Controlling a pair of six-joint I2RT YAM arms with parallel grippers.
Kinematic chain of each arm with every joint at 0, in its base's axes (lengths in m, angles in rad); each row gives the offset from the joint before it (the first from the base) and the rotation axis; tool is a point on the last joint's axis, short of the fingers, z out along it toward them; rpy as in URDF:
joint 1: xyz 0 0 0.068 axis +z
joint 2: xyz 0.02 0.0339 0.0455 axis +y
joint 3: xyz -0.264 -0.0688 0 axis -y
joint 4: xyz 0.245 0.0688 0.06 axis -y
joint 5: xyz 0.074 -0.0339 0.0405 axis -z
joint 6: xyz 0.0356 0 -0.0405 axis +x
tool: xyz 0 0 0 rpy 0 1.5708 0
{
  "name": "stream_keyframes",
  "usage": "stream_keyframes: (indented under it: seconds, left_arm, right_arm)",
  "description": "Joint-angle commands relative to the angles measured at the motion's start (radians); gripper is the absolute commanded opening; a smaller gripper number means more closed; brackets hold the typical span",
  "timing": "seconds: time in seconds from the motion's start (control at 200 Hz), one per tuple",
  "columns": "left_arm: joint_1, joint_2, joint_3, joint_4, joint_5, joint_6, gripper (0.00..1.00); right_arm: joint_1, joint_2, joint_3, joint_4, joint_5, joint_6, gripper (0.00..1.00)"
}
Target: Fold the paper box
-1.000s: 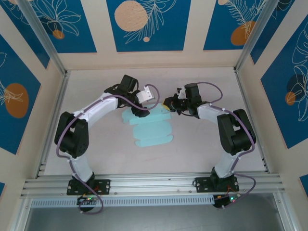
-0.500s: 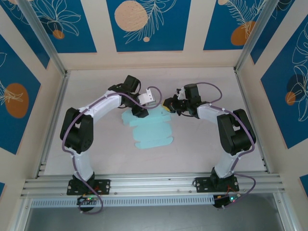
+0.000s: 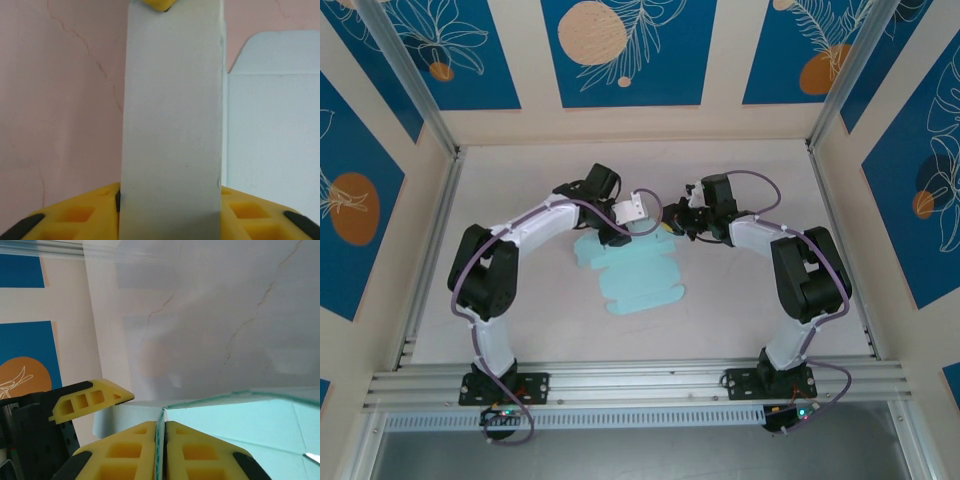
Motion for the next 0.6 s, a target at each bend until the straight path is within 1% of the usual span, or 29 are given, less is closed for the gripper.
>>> stream_keyframes:
  seconds: [0.0,0.06,0.13,0.18,0.24,0.275,0.32,0.36,0.41,0.46,0.495,0.595]
  left_arm:
    - [-0.009,0.013,-0.011,0.011,-0.047,0.001,0.36]
    - [-0.014,0.013,-0.014,0.017,-0.053,0.0,0.29]
    - [-0.021,0.009,-0.022,0.03,-0.066,0.001,0.26]
    - [-0.03,0.005,-0.036,0.051,-0.091,0.003,0.23]
    - [-0.039,-0.007,-0.062,0.09,-0.133,0.006,0.16]
    - [-0.043,-0.015,-0.08,0.118,-0.16,0.008,0.13]
    - [-0.05,-0.029,-0.106,0.16,-0.193,0.01,0.09]
    - [-0.055,-0.044,-0.132,0.2,-0.219,0.014,0.08]
    - [-0.063,-0.066,-0.164,0.255,-0.245,0.025,0.07]
    - [-0.073,-0.09,-0.198,0.316,-0.29,0.041,0.03]
    - [-0.082,-0.106,-0.225,0.371,-0.327,0.058,0.03]
    - [-0.112,-0.149,-0.32,0.576,-0.45,0.119,0.03]
  right_arm:
    - [0.002,-0.023,0.011,-0.038,0.008,-0.035,0.13]
    - [0.003,-0.023,0.01,-0.045,0.012,-0.04,0.13]
    - [0.003,-0.025,0.01,-0.063,0.022,-0.048,0.14]
    - [0.003,-0.031,0.007,-0.076,0.031,-0.055,0.15]
    - [0.002,-0.042,0.004,-0.091,0.046,-0.061,0.16]
    - [0.002,-0.048,0.002,-0.103,0.055,-0.065,0.18]
    - [0.001,-0.061,0.004,-0.124,0.066,-0.073,0.24]
    - [-0.001,-0.075,0.007,-0.146,0.078,-0.083,0.26]
    - [-0.003,-0.092,0.015,-0.179,0.089,-0.097,0.31]
    - [-0.005,-0.115,0.024,-0.222,0.11,-0.11,0.38]
    - [-0.006,-0.133,0.03,-0.261,0.131,-0.119,0.42]
    - [-0.013,-0.191,0.053,-0.375,0.197,-0.142,0.46]
